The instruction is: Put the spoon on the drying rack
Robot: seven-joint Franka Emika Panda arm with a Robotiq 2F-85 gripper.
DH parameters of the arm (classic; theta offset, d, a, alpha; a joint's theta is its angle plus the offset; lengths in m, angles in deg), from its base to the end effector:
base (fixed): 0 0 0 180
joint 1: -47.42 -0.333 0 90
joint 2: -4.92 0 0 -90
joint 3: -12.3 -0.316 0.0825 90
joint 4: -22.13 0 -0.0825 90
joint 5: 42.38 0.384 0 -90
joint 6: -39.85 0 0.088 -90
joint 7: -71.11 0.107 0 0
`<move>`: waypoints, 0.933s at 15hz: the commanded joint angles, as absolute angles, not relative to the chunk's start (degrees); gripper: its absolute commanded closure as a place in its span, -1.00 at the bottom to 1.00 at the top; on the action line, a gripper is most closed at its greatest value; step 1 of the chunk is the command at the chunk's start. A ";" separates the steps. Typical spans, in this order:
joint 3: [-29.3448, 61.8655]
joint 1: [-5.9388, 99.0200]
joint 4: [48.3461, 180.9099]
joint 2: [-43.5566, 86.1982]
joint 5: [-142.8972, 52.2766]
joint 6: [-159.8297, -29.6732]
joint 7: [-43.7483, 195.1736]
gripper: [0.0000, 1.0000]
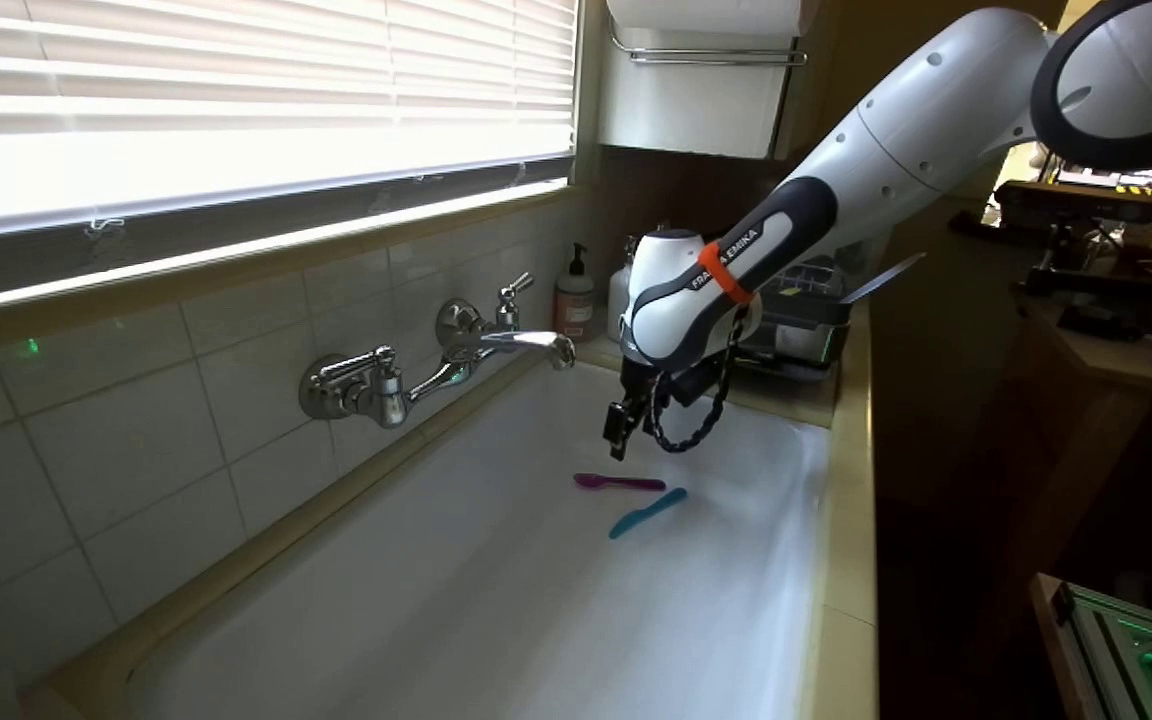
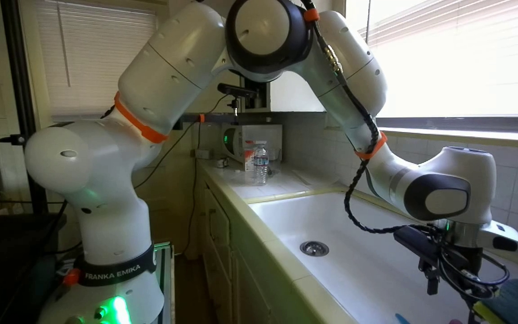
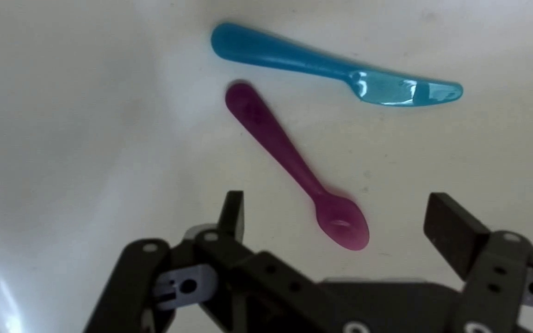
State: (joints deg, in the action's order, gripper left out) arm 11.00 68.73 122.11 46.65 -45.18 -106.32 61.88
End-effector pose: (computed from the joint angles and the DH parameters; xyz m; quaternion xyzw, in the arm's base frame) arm 0.6300 -0.2301 0.1639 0.9962 -0.0773 0.0361 0.0166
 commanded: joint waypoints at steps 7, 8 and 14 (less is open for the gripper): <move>9.44 69.47 122.60 47.94 -43.08 -116.23 52.01 -1.00; 9.05 69.70 122.53 48.21 -43.01 -116.53 51.18 -1.00; 7.07 70.83 120.88 51.38 -42.47 -114.60 46.39 -1.00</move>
State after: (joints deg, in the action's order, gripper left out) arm 8.73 69.04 122.64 48.79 -43.87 -114.51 51.42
